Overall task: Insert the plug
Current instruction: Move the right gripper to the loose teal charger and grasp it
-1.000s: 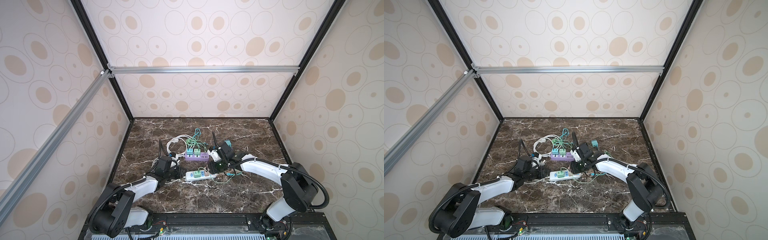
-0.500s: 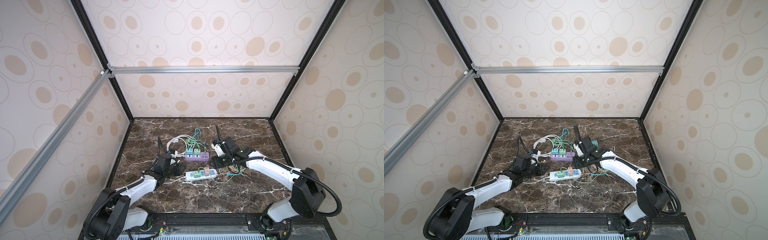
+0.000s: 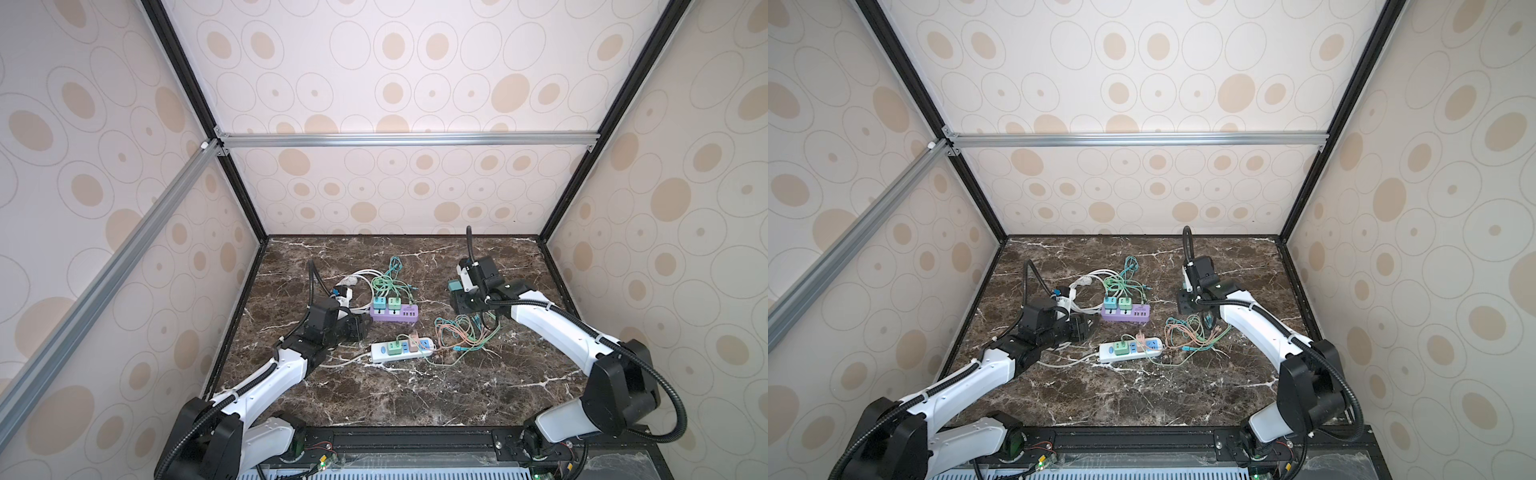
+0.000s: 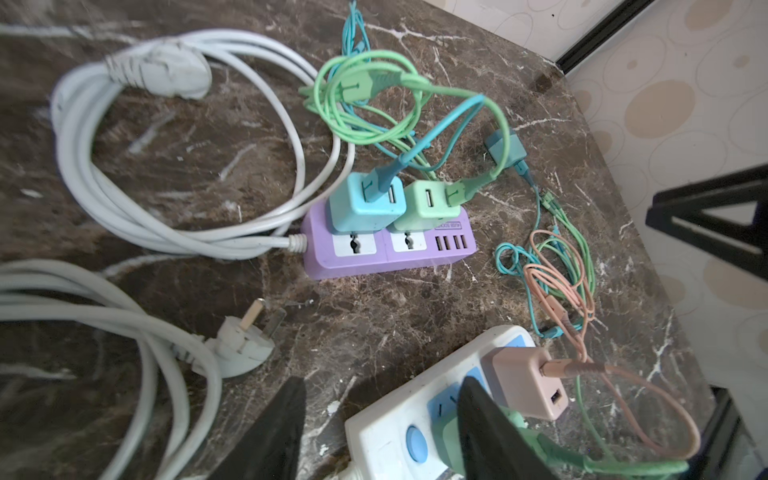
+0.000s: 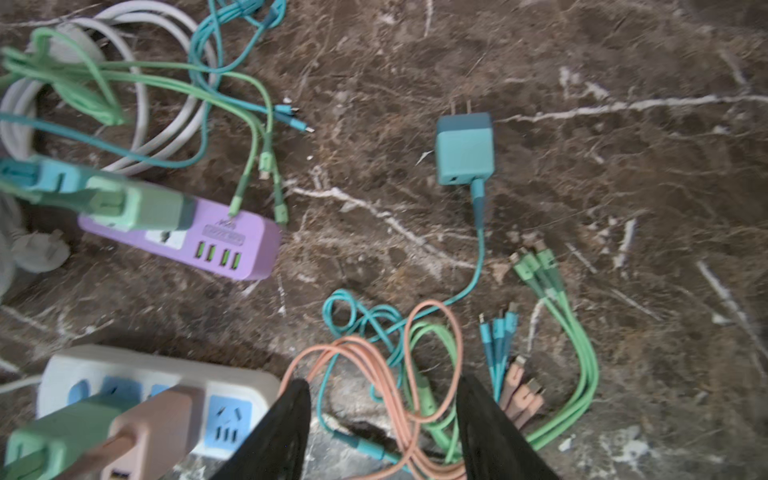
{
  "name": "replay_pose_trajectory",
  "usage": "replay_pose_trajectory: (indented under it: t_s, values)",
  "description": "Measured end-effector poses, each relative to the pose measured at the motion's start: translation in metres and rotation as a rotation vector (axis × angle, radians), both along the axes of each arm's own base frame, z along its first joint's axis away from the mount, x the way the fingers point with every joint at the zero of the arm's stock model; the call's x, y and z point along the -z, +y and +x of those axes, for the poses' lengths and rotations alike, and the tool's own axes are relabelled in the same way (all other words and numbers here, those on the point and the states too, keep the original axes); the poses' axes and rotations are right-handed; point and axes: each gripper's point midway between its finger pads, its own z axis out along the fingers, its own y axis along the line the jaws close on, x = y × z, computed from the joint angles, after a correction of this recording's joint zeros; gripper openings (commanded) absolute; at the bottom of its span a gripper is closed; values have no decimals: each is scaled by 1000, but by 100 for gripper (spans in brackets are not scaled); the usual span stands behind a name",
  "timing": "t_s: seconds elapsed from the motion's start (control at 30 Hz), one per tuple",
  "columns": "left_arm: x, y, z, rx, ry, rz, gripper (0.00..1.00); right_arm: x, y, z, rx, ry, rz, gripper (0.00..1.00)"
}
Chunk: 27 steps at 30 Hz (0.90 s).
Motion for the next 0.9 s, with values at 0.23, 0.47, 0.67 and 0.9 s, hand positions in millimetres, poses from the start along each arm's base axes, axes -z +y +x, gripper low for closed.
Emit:
replay_pose_trajectory:
  t_s: [0.23,0.47,0.67,0.9]
  values:
    - [-32,10,-2,-29,-108,3,76,23,-10,57,-11,34,-45,64]
    - [-53,18,-4,-58,-180,4,81,56,-2,88,-47,102,-45,64]
    - [-56,23,-3,-78,-195,8,81,80,-4,99,-44,151,-57,64]
    - [-54,23,-3,-81,-191,11,81,98,-25,112,-2,190,-58,64]
